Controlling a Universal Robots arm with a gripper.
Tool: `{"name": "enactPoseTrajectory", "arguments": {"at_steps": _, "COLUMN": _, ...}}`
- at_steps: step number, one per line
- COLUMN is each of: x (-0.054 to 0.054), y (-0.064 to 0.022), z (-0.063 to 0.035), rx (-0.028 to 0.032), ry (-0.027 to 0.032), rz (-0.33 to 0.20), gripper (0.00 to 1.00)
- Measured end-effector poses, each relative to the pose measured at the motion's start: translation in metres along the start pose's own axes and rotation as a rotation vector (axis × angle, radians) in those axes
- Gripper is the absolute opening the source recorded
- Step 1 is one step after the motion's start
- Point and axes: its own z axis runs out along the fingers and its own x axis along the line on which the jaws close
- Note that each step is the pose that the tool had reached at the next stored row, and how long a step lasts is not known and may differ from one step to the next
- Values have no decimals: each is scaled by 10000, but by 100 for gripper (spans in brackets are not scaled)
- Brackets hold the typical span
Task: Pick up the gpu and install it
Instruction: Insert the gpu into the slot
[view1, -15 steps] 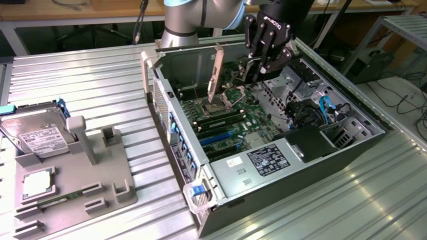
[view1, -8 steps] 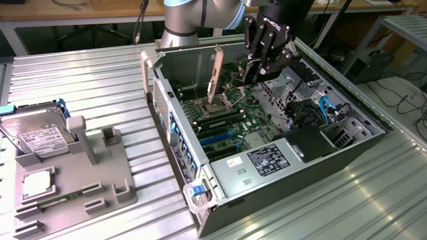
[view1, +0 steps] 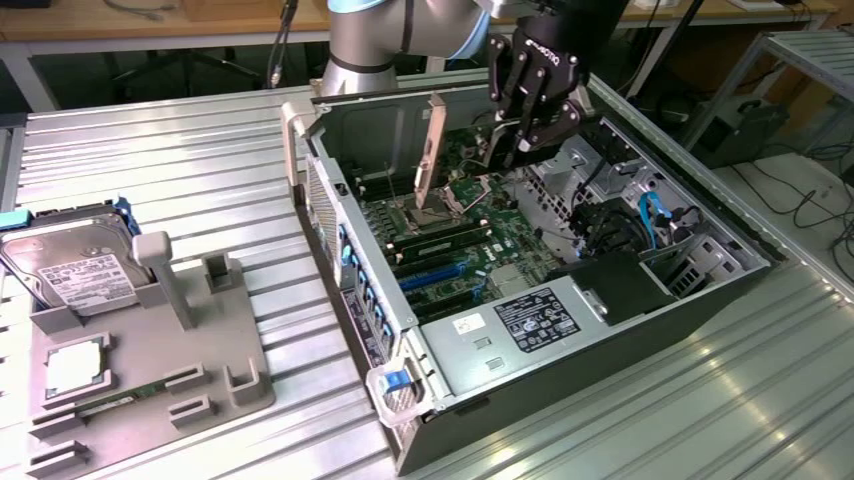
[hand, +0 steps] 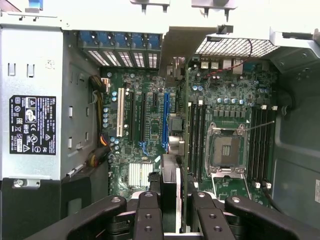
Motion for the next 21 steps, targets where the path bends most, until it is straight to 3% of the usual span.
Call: {"name": "enactPoseTrajectory", "arguments": {"at_steps": 21, "x": 2, "y": -3, "z": 81, "rx": 0, "ry": 0, "rz": -1, "gripper": 28}}
